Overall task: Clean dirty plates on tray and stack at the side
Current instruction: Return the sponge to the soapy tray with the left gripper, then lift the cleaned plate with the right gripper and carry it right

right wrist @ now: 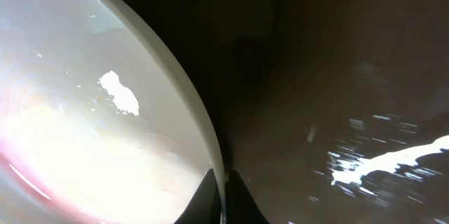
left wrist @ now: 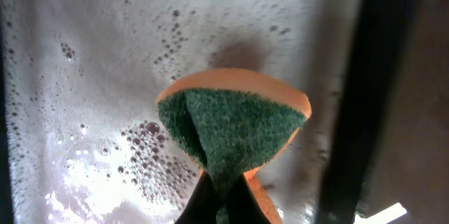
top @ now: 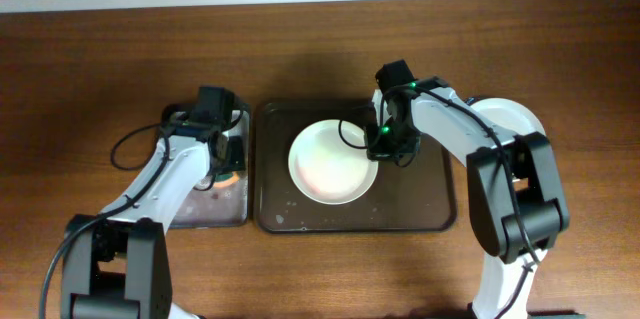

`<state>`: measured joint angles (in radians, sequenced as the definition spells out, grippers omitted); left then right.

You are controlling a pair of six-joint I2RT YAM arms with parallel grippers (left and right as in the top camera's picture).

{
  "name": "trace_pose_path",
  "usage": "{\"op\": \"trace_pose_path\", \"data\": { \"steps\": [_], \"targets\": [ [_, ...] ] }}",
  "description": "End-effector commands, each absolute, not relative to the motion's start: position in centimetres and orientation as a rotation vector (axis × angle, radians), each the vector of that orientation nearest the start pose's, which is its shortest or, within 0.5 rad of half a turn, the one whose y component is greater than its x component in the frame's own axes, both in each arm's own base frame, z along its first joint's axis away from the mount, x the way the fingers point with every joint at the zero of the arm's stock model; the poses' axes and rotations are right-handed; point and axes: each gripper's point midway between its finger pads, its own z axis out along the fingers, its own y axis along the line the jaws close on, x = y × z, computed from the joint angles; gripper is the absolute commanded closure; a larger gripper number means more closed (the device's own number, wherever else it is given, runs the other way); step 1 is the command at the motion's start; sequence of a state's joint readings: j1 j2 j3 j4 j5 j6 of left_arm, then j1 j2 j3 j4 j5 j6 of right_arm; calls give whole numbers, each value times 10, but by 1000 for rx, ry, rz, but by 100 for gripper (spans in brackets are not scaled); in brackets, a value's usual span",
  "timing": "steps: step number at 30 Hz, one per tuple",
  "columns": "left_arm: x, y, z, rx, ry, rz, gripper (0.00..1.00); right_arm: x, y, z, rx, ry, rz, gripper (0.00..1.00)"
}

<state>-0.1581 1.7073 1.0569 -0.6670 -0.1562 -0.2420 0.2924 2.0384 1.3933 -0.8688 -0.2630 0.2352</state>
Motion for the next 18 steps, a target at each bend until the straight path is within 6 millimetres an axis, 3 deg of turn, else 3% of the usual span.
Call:
{"op": "trace_pose_path", "data": {
  "steps": [1, 3, 9, 11, 12, 15, 18],
  "targets": [
    [343, -14, 27, -193, 2846, 140, 100, 367, 131, 51, -97, 3003, 224, 96],
    [345, -10, 22, -211, 2824, 136, 100, 371, 120, 74, -89, 2940, 146, 96],
    [356, -11, 23, -212, 2770, 120, 99, 368, 93, 109, -60, 2857, -47, 96],
    [359, -12, 24, -212, 2758, 115, 80, 366, 85, 121, -56, 2826, -113, 96],
    [359, -14, 24, -210, 2758, 101, 77, 366, 82, 129, -60, 2796, -161, 96],
    [359, -17, 23, -206, 2762, 74, 53, 365, 79, 153, -83, 2699, -291, 96],
    [359, -17, 23, -206, 2762, 75, 45, 364, 79, 170, -116, 2612, -417, 96]
  ]
}}
